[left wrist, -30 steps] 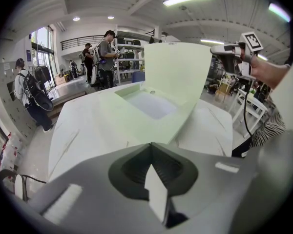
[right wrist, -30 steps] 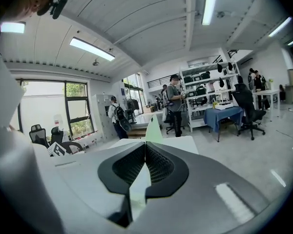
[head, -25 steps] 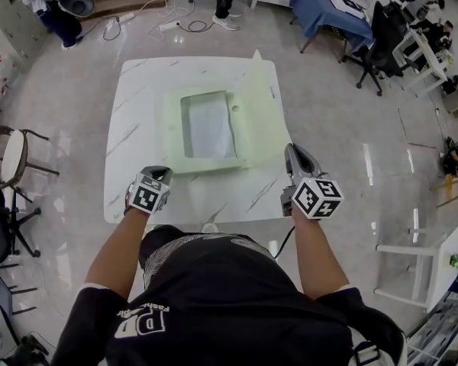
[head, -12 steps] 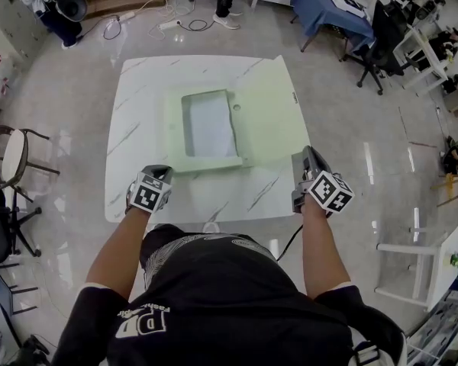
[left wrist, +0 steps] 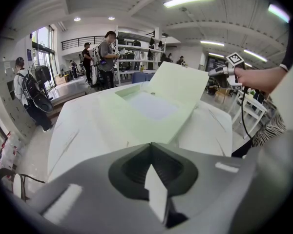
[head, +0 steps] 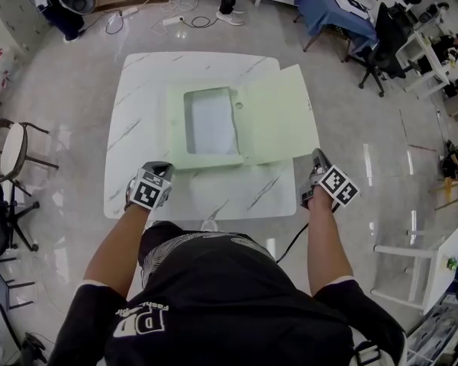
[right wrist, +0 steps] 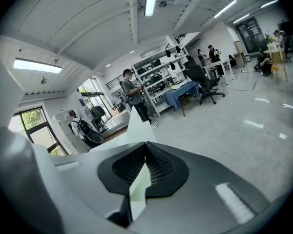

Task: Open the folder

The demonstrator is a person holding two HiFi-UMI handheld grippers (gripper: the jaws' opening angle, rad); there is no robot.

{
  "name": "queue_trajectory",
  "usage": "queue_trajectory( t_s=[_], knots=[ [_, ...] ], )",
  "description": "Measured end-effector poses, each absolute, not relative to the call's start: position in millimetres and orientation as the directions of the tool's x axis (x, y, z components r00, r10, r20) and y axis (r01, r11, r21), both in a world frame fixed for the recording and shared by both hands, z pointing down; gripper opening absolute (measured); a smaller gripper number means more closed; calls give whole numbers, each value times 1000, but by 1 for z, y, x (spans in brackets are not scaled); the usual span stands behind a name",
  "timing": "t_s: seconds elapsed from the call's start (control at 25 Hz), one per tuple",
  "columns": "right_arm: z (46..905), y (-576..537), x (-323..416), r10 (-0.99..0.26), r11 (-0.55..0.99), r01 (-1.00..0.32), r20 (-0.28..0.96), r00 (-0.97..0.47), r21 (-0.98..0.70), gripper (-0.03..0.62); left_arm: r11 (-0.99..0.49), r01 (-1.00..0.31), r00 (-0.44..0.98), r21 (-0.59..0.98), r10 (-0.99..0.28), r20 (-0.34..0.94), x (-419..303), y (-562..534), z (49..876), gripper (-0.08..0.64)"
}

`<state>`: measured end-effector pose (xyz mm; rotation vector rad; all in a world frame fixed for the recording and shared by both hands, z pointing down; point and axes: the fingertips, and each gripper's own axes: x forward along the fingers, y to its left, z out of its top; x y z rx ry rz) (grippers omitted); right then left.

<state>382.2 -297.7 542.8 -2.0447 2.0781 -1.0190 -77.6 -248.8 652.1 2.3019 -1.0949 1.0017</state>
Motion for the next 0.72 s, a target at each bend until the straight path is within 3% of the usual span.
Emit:
queue_trajectory(
  t_s=[0.72],
  knots=[
    [636,-306,440,-817,-319,-782,574,-60,-536,5,-584,-809,429,63,-515,742,-86,-254,659,57]
  ],
)
